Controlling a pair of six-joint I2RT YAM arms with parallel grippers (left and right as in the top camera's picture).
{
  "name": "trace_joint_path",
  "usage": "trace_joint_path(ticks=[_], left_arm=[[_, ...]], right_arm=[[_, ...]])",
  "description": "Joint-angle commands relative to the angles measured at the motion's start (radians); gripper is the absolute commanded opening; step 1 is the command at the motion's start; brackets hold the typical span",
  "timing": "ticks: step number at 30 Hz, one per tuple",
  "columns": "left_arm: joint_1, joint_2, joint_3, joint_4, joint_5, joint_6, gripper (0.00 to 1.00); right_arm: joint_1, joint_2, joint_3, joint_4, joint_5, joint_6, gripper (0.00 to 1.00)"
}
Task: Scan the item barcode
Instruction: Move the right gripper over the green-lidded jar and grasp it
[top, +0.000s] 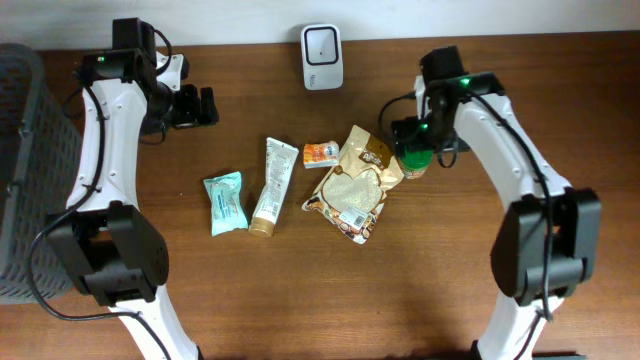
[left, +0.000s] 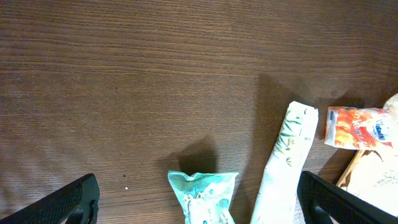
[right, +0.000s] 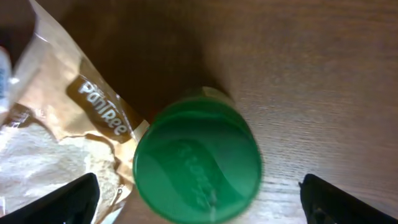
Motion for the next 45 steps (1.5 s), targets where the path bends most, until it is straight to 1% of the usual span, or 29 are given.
trace_joint_path(ticks=[1, 3, 5, 8, 14, 16, 17, 18, 21, 27, 30, 32, 34, 38, 42, 45], left_arm=[[0.004, -0.025, -0.008, 0.002, 0.000, 0.015, 0.99], [0.003, -0.025, -0.008, 0.002, -0.001, 0.016, 0.99], [0.004, -0.025, -0.008, 0.002, 0.000, 0.016, 0.99], [0.004, -0.025, -0.008, 0.002, -0.001, 0.015, 0.99], [0.004, -0.025, -0.008, 0.002, -0.001, 0.016, 0.99], [0.004, -0.025, -0.008, 0.002, -0.001, 0.016, 0.99], [0.004, -0.025, -0.008, 0.002, -0.001, 0.016, 0.99], [0.004, -0.025, -0.008, 0.002, -0.001, 0.016, 0.99], [0.004, -0.025, -0.008, 0.002, -0.001, 0.016, 0.99], [0.004, -0.025, -0.008, 0.002, -0.001, 0.016, 0.99], [0.004, -0.025, -0.008, 0.002, -0.001, 0.016, 0.99], [0.004, -0.025, -0.008, 0.002, -0.001, 0.016, 0.99], [0.004, -0.025, -0.008, 0.002, -0.001, 0.016, 0.99], [0.004, -0.025, -0.008, 0.002, -0.001, 0.016, 0.99], [0.004, -0.025, -0.008, 0.002, -0.001, 0.016, 0.99], [0.004, -0.025, -0.008, 0.002, -0.001, 0.016, 0.99]], right_arm=[[0.023, 0.041, 0.015, 0.008, 0.057, -0.015, 0.96], [0.022, 0.046, 0.015, 0.009, 0.068, -0.015, 0.95], [0.022, 0.046, 0.015, 0.004, 0.083, -0.016, 0.90], [0.022, 0.046, 0.015, -0.004, 0.081, -0.014, 0.74], [0.022, 0.046, 0.003, -0.009, 0.075, 0.020, 0.72], [0.022, 0.046, 0.002, -0.015, 0.075, 0.029, 0.66], [0.022, 0.046, 0.002, -0.017, 0.075, 0.039, 0.65], [0.021, 0.045, 0.002, -0.019, 0.074, 0.042, 0.61], [0.021, 0.039, 0.015, -0.039, 0.069, 0.066, 0.53], [0.021, -0.019, 0.071, -0.137, 0.050, 0.056, 0.53], [0.021, -0.049, 0.074, -0.157, -0.021, -0.057, 0.54], [0.021, -0.055, 0.074, -0.162, -0.068, -0.163, 0.54], [0.021, -0.055, 0.071, -0.166, -0.078, -0.256, 0.54], [0.021, -0.055, 0.066, -0.152, -0.077, -0.491, 0.55], [0.021, -0.055, 0.066, -0.140, -0.068, -0.640, 0.58], [0.021, -0.054, 0.066, -0.141, -0.016, -0.678, 0.60]])
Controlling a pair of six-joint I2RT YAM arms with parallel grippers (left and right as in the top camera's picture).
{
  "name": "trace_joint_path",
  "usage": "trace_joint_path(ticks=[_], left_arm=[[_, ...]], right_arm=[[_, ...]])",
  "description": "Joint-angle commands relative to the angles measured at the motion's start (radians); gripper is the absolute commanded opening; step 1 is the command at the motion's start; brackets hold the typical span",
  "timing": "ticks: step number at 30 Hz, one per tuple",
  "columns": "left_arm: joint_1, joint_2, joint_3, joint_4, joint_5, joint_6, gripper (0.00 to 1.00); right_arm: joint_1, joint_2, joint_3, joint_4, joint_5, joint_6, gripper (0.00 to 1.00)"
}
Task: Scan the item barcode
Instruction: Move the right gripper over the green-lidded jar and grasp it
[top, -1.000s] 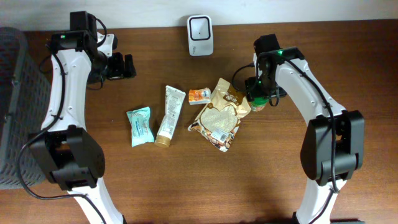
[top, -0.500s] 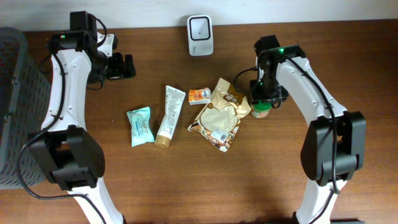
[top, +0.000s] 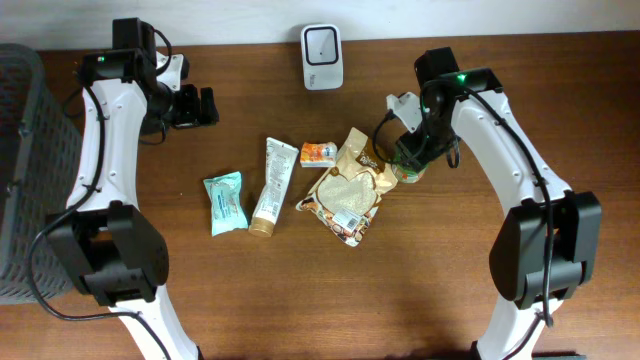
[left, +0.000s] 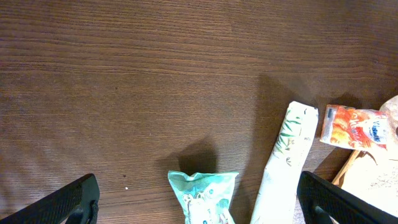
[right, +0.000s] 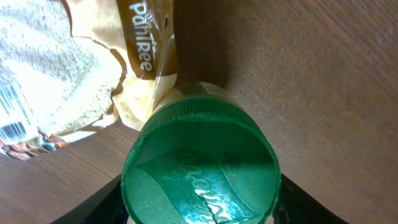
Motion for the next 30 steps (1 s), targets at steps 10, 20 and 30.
trace_joint_path(ticks=[10, 20, 30], left_arm=[[0.004, -0.024, -0.008, 0.002, -0.001, 0.015, 0.99], [0.004, -0.024, -0.008, 0.002, -0.001, 0.016, 0.99], [0.003, -0.024, -0.008, 0.002, -0.001, 0.016, 0.99]], right_arm=[[0.002, -0.026, 0.003, 0.012, 0.004, -0.116, 0.64], [-0.043, -0.010, 0.003, 0.034, -0.010, 0.014, 0.96], [-0.042, 0.064, -0.002, 0.077, -0.006, 0.015, 0.91]])
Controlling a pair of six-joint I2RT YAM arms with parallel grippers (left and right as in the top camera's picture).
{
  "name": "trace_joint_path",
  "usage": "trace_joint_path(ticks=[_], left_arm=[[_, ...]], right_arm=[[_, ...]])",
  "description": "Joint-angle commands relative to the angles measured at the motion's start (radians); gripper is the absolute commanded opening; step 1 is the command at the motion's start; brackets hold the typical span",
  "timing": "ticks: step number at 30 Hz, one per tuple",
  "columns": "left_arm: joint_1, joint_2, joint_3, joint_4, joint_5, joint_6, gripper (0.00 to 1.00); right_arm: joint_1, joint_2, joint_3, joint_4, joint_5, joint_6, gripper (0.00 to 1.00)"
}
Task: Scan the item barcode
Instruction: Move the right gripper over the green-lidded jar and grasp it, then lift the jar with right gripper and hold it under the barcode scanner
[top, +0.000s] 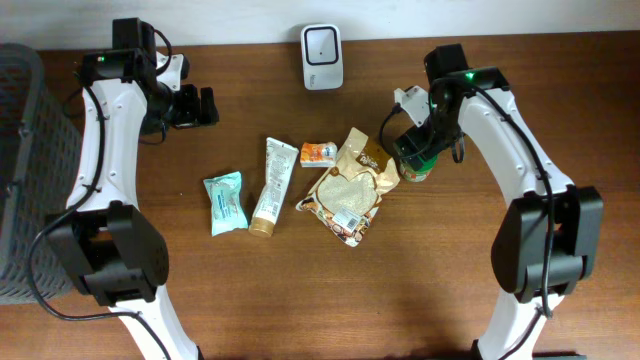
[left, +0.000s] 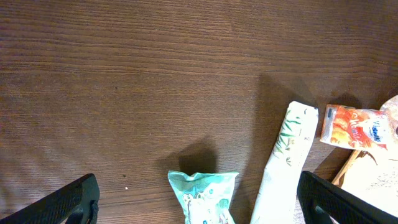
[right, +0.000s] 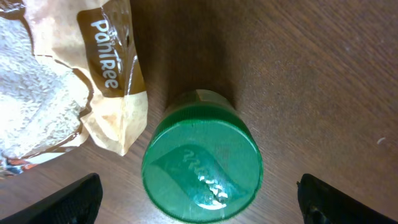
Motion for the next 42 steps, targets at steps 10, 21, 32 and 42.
trace_joint_path(ticks=[10, 21, 32, 42], left_arm=[[0.004, -0.025, -0.008, 0.002, -0.001, 0.016, 0.99], [0.004, -0.025, -0.008, 0.002, -0.001, 0.016, 0.99], [0.004, -0.025, -0.008, 0.002, -0.001, 0.016, 0.99], [0.004, -0.025, -0.008, 0.002, -0.001, 0.015, 0.99]], right_arm=[[-0.001, 0.082, -0.002, 0.070, 0.062, 0.098, 0.74], [-0.002, 0.082, -0.039, 0.080, 0.059, 0.125, 0.69], [-0.020, 0.073, -0.031, 0.071, -0.011, 0.203, 0.50], [-0.020, 0.046, 0.312, -0.292, -0.347, 0.203, 0.44]])
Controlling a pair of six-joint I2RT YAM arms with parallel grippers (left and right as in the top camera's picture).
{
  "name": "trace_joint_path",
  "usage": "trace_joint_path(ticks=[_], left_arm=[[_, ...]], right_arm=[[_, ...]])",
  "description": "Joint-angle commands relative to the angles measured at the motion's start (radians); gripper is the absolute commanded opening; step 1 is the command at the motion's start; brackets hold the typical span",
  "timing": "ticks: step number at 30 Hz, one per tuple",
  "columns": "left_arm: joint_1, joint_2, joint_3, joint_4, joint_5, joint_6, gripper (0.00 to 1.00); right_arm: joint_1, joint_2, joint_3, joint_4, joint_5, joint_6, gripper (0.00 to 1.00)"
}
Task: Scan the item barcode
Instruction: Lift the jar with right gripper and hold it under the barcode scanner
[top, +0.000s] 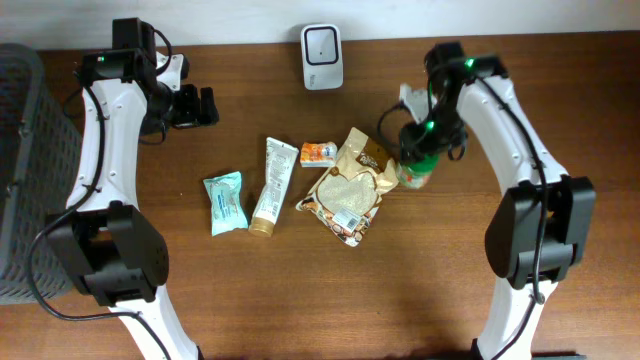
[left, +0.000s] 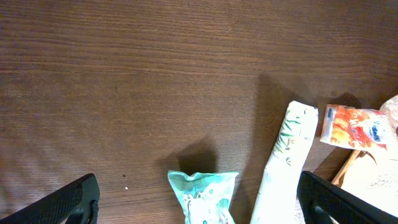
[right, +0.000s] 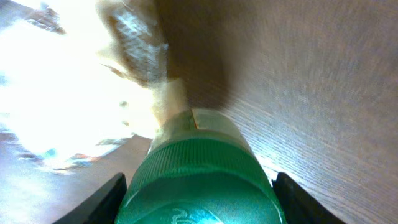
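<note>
A jar with a green lid (top: 416, 175) stands on the wooden table just right of a brown snack bag (top: 352, 185). My right gripper (top: 420, 155) sits over it. In the right wrist view the lid (right: 199, 180) fills the bottom, and the gripper (right: 198, 190) has its fingers (right: 109, 194) pressed to the lid's two sides, shut on it. The view is blurred and tilted. The white scanner (top: 322, 43) stands at the table's back edge. My left gripper (top: 205, 105) hovers open at the far left, over bare wood (left: 198, 200).
A teal pack (top: 224, 203), a cream tube (top: 272, 187) and an orange sachet (top: 321, 153) lie left of the bag; all three also show in the left wrist view. A dark mesh basket (top: 20, 170) fills the left edge.
My right gripper stood wide open above the jar; now its fingers are against the lid's sides and the camera is closer and tilted. The left arm has not moved.
First my right gripper hung open over the jar beside the bag. Then its fingers hugged the lid, and the jar and bag lay slightly further left. Then it was open and higher again. Now it is shut on the lid. The left arm stayed still throughout.
</note>
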Motion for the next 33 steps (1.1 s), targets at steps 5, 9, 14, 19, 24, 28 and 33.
trace_joint_path(ticks=[5, 9, 14, 19, 24, 28, 33], left_arm=[[0.004, -0.024, -0.008, 0.001, 0.000, 0.016, 0.99], [0.004, -0.024, -0.008, 0.001, 0.000, 0.016, 0.99], [0.004, -0.024, -0.008, 0.001, 0.000, 0.016, 0.99], [0.004, -0.024, -0.008, 0.001, 0.000, 0.016, 0.99], [0.004, -0.024, -0.008, 0.001, 0.000, 0.016, 0.99], [0.004, -0.024, -0.008, 0.001, 0.000, 0.016, 0.99], [0.004, -0.024, -0.008, 0.001, 0.000, 0.016, 0.99]], right_arm=[[-0.007, -0.030, 0.312, -0.171, -0.541, -0.002, 0.44], [-0.006, -0.030, 0.332, -0.212, -0.828, -0.168, 0.44], [-0.006, -0.030, 0.332, -0.274, -1.070, -0.290, 0.45], [-0.006, -0.050, 0.333, -0.326, -1.135, -0.290, 0.45], [-0.006, -0.114, 0.333, -0.346, -1.138, -0.288, 0.45], [-0.006, -0.174, 0.333, -0.368, -1.144, -0.223, 0.44], [-0.004, -0.233, 0.340, -0.277, -1.110, 0.010, 0.44]])
